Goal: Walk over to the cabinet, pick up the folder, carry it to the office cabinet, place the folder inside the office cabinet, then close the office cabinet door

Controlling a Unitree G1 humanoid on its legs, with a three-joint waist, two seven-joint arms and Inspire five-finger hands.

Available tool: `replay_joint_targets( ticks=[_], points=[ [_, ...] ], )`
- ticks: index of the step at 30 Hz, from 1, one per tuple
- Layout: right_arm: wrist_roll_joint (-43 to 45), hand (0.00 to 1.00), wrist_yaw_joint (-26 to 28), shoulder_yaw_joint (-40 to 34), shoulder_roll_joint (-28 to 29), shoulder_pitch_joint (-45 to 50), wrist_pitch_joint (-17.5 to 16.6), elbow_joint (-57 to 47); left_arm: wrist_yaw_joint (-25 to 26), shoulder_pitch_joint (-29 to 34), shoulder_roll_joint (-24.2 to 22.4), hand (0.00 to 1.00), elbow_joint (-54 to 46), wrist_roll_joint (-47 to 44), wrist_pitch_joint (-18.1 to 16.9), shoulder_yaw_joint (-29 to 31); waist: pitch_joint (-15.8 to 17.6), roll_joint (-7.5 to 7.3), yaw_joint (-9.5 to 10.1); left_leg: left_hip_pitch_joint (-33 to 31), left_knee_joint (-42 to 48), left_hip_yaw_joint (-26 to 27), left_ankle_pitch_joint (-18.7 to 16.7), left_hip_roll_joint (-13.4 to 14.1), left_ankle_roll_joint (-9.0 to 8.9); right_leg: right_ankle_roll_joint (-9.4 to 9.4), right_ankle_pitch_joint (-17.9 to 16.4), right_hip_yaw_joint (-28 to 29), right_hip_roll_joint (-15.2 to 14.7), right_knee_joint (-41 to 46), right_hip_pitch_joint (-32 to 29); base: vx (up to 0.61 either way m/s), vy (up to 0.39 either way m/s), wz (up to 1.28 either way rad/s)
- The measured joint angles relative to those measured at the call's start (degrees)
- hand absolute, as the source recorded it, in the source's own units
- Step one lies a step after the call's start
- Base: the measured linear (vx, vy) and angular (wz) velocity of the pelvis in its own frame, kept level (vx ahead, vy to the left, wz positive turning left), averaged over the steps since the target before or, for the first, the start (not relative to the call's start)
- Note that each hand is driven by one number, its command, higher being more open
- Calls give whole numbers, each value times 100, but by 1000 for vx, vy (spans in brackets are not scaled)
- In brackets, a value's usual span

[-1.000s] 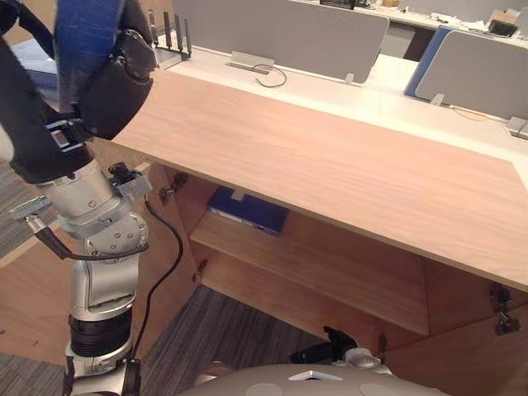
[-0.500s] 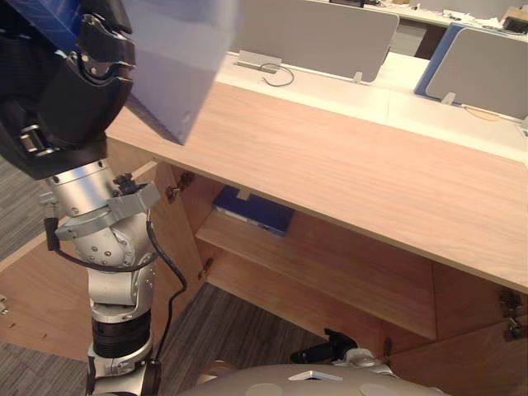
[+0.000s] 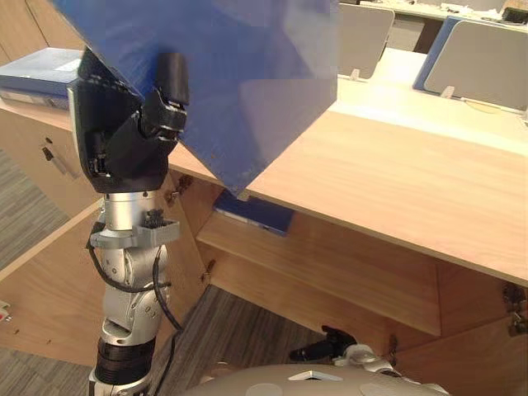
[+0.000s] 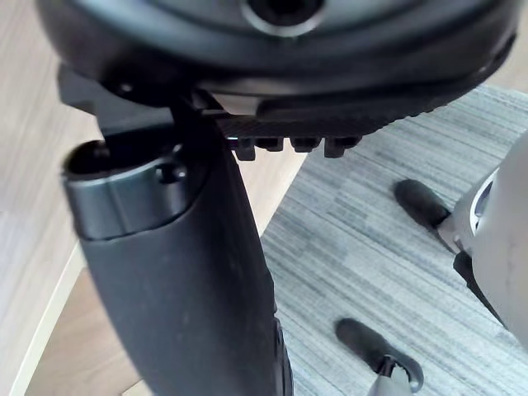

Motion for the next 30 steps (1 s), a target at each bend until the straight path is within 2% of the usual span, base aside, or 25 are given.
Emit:
replay_joint_targets(
  ticks=[9,14,20,25,30],
  points=[
    [-9,100,140,-14,-409,-30,-77,2,-1002,1296,1513,0,59,-892,509,81,-7,15,6,45,-8,133,0,18,0,3,21,113,-3,0,-27,1,4,-6],
    [223,100,236,-233,-655,1,-124,-173,-1155,1401,1540,0,62,-1036,509,532,-9,17,12,59,-16,157,-1,22,0,1,35,141,-1,0,-16,-6,2,-2],
    [923,100,334,-832,-1193,235,-147,-1478,-1159,1578,1564,0,67,-1136,508,719,-16,31,-27,94,-69,184,33,10,18,-9,50,166,-68,45,-34,-6,26,-2],
    [1473,100,409,-1238,-1596,322,-337,-2886,-1249,1770,1556,0,66,-1158,508,849,-25,41,-167,166,-215,316,91,-19,55,16,85,278,-125,58,-98,-7,28,-11],
    [1900,100,520,-1358,-1726,345,-477,-3293,-1399,1775,1555,0,66,-1189,508,1087,-28,36,-222,185,-286,439,96,-42,72,44,104,393,-159,64,-177,15,22,-12]
  ],
)
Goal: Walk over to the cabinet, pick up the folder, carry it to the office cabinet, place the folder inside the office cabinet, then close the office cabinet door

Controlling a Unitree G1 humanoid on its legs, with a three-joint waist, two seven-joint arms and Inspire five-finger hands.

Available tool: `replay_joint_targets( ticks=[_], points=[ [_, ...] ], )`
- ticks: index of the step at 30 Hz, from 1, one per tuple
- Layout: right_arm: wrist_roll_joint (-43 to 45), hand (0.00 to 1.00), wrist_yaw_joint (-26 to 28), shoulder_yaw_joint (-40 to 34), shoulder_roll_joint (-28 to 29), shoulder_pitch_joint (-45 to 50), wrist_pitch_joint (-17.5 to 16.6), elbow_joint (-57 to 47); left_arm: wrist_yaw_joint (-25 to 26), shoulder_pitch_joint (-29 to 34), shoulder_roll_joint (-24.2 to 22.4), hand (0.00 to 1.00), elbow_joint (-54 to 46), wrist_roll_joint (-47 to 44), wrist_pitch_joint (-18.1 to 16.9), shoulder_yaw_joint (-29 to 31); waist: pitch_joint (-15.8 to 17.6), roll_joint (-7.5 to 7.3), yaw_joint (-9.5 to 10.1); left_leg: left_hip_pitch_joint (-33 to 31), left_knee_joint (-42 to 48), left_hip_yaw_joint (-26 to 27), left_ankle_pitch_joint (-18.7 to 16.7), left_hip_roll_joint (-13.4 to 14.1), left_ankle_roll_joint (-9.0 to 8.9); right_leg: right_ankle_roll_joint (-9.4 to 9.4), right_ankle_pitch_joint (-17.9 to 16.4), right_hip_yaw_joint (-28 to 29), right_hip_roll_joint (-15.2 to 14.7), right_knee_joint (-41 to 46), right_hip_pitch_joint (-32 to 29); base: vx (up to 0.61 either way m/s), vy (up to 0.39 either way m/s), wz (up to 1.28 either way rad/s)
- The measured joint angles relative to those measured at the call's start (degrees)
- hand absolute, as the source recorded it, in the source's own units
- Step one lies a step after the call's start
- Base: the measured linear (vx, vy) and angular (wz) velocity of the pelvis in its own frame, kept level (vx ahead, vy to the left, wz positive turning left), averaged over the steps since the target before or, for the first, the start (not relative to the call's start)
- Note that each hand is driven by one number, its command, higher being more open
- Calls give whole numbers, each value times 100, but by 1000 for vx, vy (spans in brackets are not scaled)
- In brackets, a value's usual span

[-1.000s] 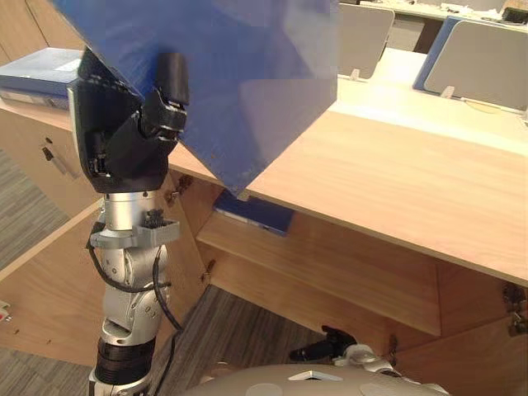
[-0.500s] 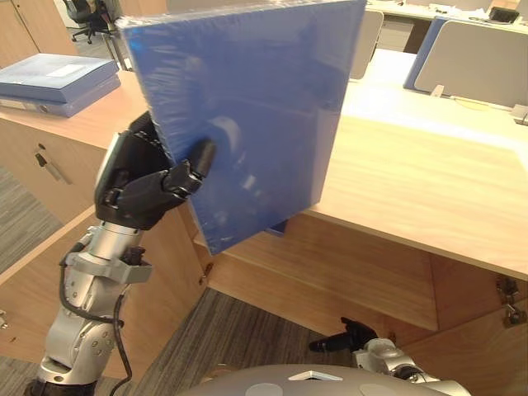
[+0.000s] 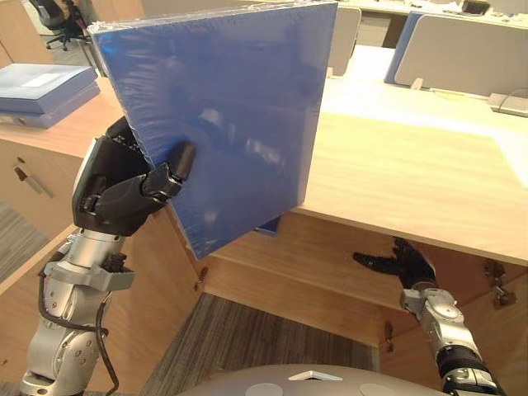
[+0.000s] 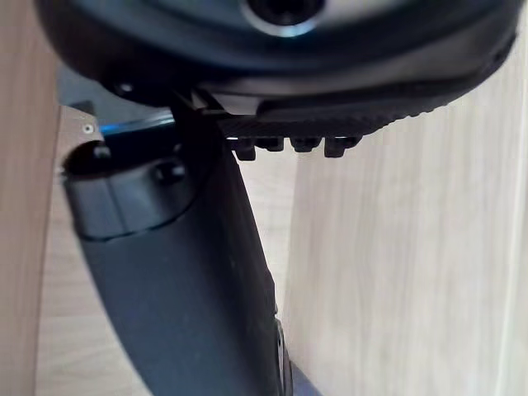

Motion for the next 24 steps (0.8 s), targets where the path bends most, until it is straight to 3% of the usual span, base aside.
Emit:
replay_joint_targets(
  ticks=[12,17,21,24],
  points=[
    [349,100,433,32,4,1,17,-214,-138,180,-51,0,0,-195,38,155,23,37,-80,17,-11,11,-5,-24,17,11,7,59,-29,2,-6,8,4,-1],
    [507,100,843,614,-232,-4,78,-509,-369,322,-49,0,4,-582,237,165,51,85,-99,8,18,-2,-22,-30,42,12,7,52,-36,17,11,0,0,0],
    [498,100,976,1006,-277,-19,84,-571,-500,573,-34,0,-8,-884,363,-260,54,108,-100,-4,38,-31,-25,-44,43,14,6,19,-52,27,22,-1,5,3],
    [465,100,1015,1265,-281,-72,87,-572,-636,976,253,0,-15,-894,685,-862,77,144,-110,-9,64,-32,-35,-74,59,22,9,17,-91,46,22,-4,18,1]
  ],
)
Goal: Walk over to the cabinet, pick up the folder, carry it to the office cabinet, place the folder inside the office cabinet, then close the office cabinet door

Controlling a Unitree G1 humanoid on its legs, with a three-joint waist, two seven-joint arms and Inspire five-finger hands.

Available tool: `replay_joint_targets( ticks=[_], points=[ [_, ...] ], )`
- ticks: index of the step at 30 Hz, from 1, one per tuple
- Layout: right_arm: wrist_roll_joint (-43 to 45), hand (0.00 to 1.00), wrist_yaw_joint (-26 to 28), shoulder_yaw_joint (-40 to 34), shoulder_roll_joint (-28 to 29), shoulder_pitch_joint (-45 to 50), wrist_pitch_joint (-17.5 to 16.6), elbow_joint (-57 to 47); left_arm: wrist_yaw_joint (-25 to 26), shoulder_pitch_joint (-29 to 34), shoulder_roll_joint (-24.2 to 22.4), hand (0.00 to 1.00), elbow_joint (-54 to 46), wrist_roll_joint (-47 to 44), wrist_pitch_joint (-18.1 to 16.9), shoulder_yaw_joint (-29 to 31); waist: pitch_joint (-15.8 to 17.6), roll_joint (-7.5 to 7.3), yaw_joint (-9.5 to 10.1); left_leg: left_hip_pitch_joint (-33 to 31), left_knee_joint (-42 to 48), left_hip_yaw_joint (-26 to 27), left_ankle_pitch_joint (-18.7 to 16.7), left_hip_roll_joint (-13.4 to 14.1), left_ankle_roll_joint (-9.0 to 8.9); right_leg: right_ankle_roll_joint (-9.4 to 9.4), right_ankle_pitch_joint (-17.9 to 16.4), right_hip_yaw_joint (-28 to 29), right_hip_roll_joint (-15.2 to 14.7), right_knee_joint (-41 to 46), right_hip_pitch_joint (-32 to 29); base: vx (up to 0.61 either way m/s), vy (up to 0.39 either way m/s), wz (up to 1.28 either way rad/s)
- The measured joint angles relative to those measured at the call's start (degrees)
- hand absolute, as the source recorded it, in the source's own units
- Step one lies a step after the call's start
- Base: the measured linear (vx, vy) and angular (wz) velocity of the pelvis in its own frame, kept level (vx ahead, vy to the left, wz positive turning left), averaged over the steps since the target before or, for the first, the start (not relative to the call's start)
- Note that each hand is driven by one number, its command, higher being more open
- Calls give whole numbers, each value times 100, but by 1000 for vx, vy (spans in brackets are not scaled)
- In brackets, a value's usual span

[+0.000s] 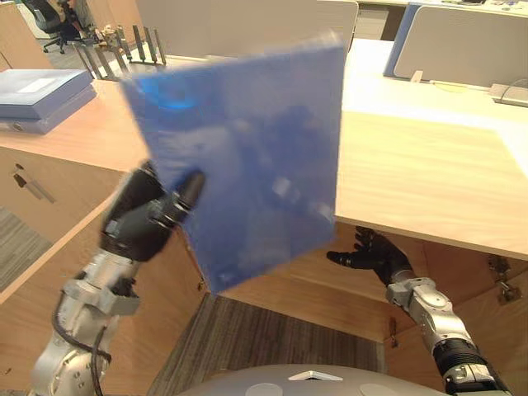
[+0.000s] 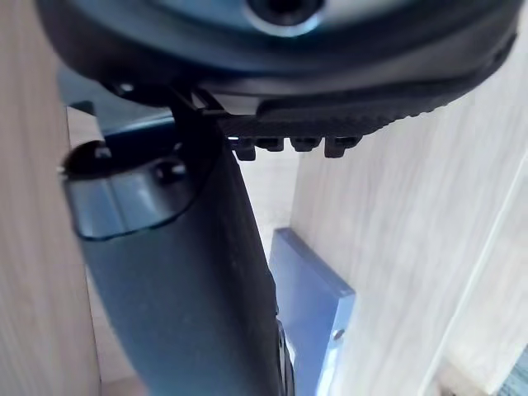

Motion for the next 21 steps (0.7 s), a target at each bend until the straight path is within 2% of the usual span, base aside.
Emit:
replay_joint_targets(
  ticks=[2,4,16,21],
  points=[
    [-10,100,48,155,-24,-71,5,0,-149,291,255,0,0,-3,403,-378,44,47,-15,-3,21,3,-9,-19,18,24,15,2,-40,10,0,-9,36,0],
    [-14,100,44,280,-55,-84,6,5,-278,400,416,0,0,-8,596,-564,51,52,0,-7,33,4,-10,-29,23,39,25,0,-66,13,0,0,0,0],
    [-16,100,185,826,-75,-210,5,176,-417,344,288,0,-24,-366,544,-424,66,27,47,-58,242,-69,-58,-131,88,82,52,-61,-158,71,66,-10,9,3],
    [-14,100,305,883,-100,-217,5,229,-539,373,-45,0,-24,-365,544,-394,67,26,32,-72,312,-53,-85,-127,94,84,54,-46,-156,80,74,0,0,0]
  ],
)
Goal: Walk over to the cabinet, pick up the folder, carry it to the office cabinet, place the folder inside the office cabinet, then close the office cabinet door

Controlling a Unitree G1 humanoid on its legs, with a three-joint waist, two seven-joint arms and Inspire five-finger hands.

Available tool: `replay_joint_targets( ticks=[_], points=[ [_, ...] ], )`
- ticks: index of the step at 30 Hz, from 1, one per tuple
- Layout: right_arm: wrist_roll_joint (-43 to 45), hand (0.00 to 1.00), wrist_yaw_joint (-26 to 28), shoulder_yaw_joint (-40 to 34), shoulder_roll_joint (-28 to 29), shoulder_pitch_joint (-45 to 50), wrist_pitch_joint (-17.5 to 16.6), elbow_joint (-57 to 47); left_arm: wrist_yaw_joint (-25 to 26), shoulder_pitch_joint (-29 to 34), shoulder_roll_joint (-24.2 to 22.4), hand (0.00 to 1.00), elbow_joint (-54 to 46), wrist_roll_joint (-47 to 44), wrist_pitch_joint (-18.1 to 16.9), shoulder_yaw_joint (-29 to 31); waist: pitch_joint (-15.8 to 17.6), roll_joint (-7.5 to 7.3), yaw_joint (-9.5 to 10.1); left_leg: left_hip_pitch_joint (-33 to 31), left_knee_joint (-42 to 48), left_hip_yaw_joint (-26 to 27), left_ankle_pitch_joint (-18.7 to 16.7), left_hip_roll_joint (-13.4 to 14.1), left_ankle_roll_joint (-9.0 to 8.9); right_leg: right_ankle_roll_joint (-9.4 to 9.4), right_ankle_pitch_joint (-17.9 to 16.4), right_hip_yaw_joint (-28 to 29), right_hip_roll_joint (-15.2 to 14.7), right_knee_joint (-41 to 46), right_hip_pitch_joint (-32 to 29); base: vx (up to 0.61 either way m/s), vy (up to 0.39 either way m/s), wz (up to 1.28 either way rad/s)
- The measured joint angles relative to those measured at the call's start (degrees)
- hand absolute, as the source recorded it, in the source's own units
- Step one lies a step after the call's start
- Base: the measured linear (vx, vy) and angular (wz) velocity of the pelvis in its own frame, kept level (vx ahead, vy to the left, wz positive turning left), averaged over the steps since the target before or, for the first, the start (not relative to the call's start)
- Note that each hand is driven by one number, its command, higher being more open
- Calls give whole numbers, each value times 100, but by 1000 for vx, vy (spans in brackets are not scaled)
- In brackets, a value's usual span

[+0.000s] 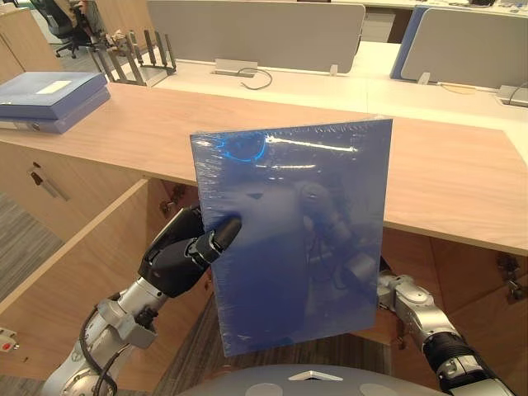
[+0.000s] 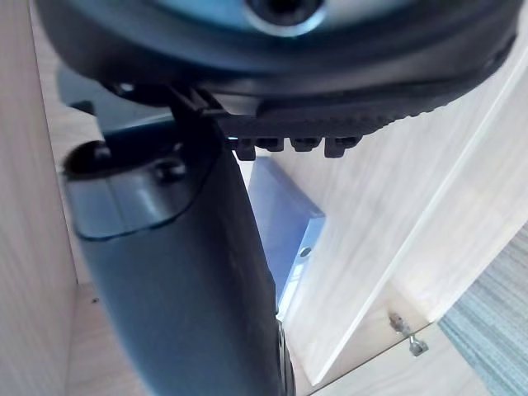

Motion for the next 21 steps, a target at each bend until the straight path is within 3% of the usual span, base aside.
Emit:
replay_joint_targets(
  ticks=[5,15,21],
  points=[
    [-3,100,78,-20,-121,-2,10,130,-187,334,-103,0,108,0,8,-67,7,1,-20,8,3,42,-4,2,5,8,6,45,-1,-2,-8,2,3,-3],
    [-4,100,130,-232,-249,65,13,131,-510,433,22,0,1822,323,291,-678,22,26,-39,12,-3,89,-13,7,10,13,9,93,34,-42,-8,-1,-3,-1],
    [9,100,359,-355,-353,78,22,132,-775,431,22,0,1925,376,288,-533,22,14,-27,8,-7,101,-24,1,13,13,9,98,37,-51,-10,0,0,0]
  ],
)
